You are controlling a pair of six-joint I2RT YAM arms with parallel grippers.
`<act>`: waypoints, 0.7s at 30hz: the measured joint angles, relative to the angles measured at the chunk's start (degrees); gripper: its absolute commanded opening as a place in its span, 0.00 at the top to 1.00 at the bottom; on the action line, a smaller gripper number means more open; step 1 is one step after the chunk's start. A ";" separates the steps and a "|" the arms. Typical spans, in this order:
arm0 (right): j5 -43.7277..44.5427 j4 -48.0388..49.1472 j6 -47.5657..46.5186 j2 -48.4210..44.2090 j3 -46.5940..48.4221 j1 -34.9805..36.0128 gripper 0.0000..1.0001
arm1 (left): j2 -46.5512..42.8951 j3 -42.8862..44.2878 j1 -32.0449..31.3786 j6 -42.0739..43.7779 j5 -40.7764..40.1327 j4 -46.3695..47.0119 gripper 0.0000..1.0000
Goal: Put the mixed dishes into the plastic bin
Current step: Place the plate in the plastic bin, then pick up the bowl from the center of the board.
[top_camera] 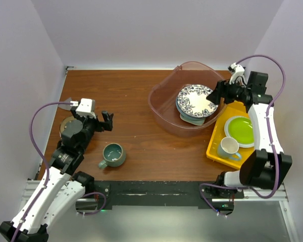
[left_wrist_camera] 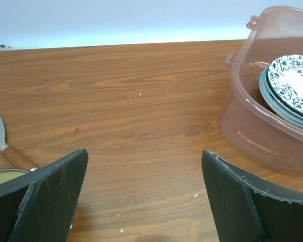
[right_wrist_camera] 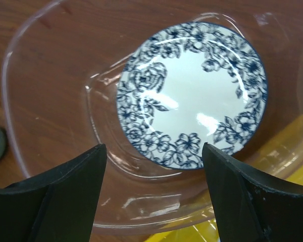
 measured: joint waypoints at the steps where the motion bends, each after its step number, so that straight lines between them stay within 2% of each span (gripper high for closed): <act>1: -0.90 0.17 -0.26 -1.25 -0.66 0.22 0.20 | 0.11 -0.02 0.00 0.00 -0.09 -0.04 0.00; 5: -5.22 3.02 -0.76 -6.71 -5.38 0.22 0.18 | 0.72 0.24 0.00 -0.46 -0.42 -0.87 0.00; 10: -9.60 7.23 -0.28 -11.61 -12.17 0.22 0.18 | 2.89 4.48 0.00 -2.54 -0.70 -6.29 0.00; 16: -12.48 9.64 -0.28 -12.76 -15.65 0.22 0.17 | 6.47 11.17 0.00 -7.74 -3.10 -14.29 0.00; 21: -13.64 10.23 -0.33 -12.79 -15.67 0.22 0.17 | 8.87 12.22 0.00 -12.22 -8.15 -20.13 0.03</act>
